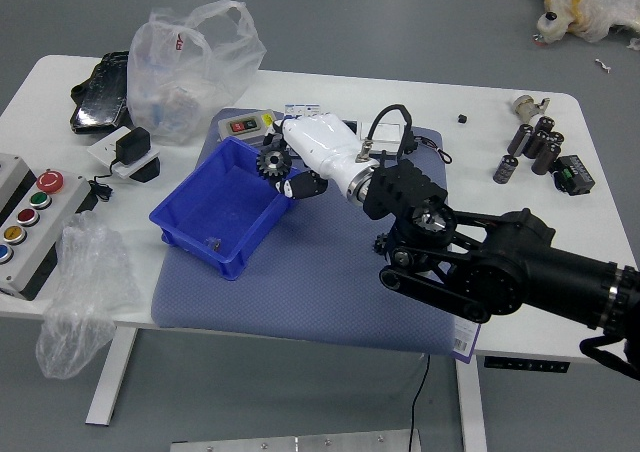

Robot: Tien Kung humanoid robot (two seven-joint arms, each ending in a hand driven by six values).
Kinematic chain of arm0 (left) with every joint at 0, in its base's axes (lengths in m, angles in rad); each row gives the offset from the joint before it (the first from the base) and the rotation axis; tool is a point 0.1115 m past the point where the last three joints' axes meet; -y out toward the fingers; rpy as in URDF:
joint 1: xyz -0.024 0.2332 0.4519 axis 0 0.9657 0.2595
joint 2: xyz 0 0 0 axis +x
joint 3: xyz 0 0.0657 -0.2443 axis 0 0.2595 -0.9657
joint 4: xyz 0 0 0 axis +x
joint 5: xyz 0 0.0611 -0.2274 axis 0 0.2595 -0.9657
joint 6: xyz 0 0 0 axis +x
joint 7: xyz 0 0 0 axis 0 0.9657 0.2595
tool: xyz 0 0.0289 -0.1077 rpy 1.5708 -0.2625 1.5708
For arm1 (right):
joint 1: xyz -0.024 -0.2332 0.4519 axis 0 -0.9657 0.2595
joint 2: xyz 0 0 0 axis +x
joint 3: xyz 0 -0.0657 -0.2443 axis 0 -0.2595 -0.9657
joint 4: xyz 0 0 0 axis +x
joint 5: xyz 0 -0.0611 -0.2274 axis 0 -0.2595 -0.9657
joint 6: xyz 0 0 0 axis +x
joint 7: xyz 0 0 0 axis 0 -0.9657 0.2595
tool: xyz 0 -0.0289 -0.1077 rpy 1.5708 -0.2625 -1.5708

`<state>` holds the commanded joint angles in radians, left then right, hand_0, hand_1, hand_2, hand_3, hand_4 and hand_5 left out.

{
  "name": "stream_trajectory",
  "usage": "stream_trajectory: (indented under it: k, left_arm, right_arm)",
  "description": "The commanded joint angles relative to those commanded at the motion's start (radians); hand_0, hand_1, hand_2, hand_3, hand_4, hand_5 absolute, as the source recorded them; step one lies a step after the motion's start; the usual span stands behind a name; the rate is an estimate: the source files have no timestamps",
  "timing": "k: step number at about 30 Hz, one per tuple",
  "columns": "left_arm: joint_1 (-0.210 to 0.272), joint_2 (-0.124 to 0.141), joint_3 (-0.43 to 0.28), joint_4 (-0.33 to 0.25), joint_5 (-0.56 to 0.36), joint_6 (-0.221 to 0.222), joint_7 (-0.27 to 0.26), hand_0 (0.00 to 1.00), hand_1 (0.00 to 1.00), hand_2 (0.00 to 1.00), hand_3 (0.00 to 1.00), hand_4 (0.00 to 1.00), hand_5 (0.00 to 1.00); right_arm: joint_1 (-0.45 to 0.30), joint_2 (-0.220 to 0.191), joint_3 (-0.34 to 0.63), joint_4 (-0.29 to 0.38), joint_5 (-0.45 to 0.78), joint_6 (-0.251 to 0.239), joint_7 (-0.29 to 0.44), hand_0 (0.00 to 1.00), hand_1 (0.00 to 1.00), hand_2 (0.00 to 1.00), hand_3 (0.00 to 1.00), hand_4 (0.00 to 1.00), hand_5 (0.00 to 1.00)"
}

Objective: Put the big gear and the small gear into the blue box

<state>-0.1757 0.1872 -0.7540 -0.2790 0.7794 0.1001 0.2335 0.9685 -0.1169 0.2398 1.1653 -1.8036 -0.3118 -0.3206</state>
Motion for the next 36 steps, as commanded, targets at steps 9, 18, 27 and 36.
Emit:
stream_trajectory:
  k: [9,18,27,36]
  left_arm:
    - [-0.004,-0.001,0.003,-0.001,-0.001,-0.002,0.0,0.631,0.474,0.535,0.714,0.755,0.527]
    - [-0.001,-0.001,0.0,-0.001,0.001,-0.001,0.002,0.63,0.475,0.535,0.712,0.752,0.527]
    - [-0.004,0.001,0.003,0.0,-0.002,-0.001,-0.001,0.63,0.474,0.535,0.712,0.75,0.526]
    - [-0.005,0.0,0.005,0.001,-0.002,-0.001,-0.003,0.63,0.474,0.535,0.709,0.745,0.519]
  right_arm:
    - [0.016,0.051,-0.056,-0.056,-0.006,-0.027,0.016,0.403,0.415,0.52,0.501,0.499,0.002]
    - [0.011,0.064,-0.063,-0.117,0.034,-0.045,0.02,0.501,0.622,0.704,0.671,0.379,0.143]
    - [0.008,0.077,-0.062,-0.141,0.055,0.007,-0.008,0.596,0.748,0.884,0.893,0.603,0.209]
    - [-0.033,0.043,0.005,-0.11,0.06,0.009,-0.02,0.627,0.792,0.889,0.914,0.723,0.278]
